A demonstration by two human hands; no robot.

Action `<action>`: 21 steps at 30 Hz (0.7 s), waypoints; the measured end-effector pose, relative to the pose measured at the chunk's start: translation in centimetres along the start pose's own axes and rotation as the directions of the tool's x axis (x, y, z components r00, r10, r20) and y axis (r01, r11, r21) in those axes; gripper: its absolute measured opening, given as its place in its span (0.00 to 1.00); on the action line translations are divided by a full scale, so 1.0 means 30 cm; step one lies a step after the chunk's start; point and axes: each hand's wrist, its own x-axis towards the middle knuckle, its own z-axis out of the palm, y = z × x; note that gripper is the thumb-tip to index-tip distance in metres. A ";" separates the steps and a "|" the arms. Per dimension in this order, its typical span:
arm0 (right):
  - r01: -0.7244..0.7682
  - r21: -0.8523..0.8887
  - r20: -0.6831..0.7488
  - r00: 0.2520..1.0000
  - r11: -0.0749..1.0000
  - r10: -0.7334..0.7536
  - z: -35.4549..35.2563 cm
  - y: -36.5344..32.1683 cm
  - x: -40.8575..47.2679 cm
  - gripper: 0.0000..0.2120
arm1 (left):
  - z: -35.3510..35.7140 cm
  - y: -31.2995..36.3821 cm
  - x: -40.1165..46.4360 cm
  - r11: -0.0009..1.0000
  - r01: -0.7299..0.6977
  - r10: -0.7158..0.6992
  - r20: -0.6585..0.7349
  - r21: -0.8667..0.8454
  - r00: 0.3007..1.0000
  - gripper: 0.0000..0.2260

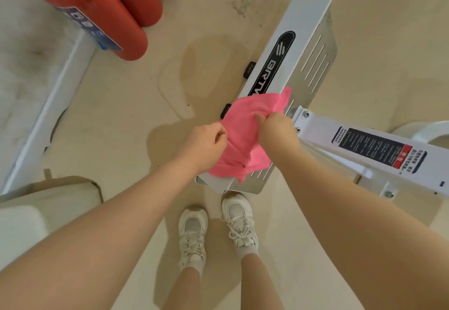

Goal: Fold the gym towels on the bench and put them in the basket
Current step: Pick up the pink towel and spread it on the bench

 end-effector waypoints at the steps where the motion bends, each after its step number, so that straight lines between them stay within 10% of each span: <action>1: 0.003 -0.075 0.002 1.000 0.997 -0.002 -0.013 0.006 -0.011 0.18 | -0.002 0.004 -0.010 1.000 0.005 -0.005 0.000 -0.002 1.000 0.08; 6: 0.353 -0.128 -0.077 0.928 0.927 -0.364 -0.150 0.006 -0.169 0.18 | -0.092 0.106 -0.122 1.000 -0.015 0.015 -0.047 0.005 0.999 0.08; 12: 0.825 -0.145 -0.006 0.552 0.546 -0.834 -0.376 -0.043 -0.526 0.21 | -0.322 0.271 -0.392 1.000 0.010 -0.008 -0.078 0.021 0.997 0.12; 21: 0.968 -0.025 0.384 0.241 0.251 -0.891 -0.581 -0.332 -1.123 0.17 | -0.632 0.392 -0.940 0.957 -0.073 0.056 -0.071 -0.282 0.996 0.12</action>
